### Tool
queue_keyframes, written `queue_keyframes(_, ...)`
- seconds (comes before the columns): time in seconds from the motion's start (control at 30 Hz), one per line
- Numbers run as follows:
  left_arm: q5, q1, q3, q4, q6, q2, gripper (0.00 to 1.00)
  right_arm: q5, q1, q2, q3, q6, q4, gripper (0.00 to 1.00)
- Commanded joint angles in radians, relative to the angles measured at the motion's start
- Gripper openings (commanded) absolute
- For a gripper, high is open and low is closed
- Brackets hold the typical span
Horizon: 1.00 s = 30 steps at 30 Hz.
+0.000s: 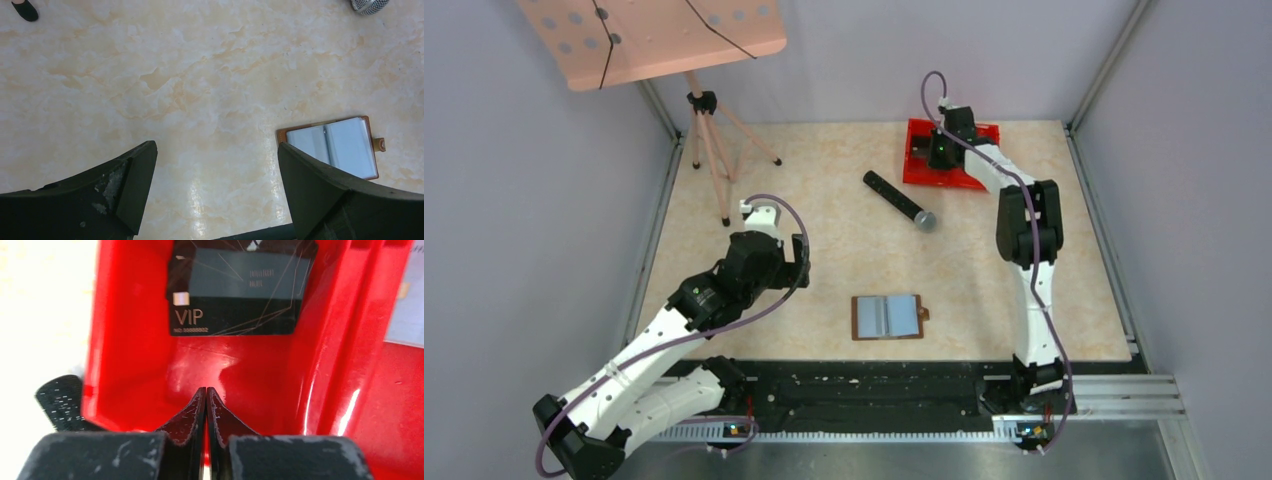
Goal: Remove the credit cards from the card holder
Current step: Move the storage box to the center of the board.
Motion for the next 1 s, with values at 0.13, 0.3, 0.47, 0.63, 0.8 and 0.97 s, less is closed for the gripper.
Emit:
queue_keyframes(0.13,-0.041,0.005,0.029,0.02,0.023,-0.003,0.96,0.024,0.012,0.05,0.051,-0.019,0.066,0.02)
queue_keyframes(0.3,-0.045,0.005,0.029,0.027,0.026,0.009,0.96,0.036,0.014,0.092,0.09,-0.019,0.067,0.02)
queue_keyframes(0.47,-0.048,0.005,0.029,0.033,0.032,0.021,0.96,0.043,0.016,0.131,0.141,-0.018,0.055,0.02)
queue_keyframes(0.63,-0.047,0.006,0.034,0.04,0.038,0.041,0.96,0.044,0.016,0.157,0.188,-0.015,0.052,0.02)
queue_keyframes(0.8,-0.034,0.008,0.033,0.05,0.031,0.054,0.96,0.031,0.016,0.155,0.201,-0.003,0.059,0.01)
queue_keyframes(0.97,-0.024,0.008,0.03,0.058,0.027,0.061,0.96,0.022,0.017,0.131,0.168,-0.019,0.102,0.01)
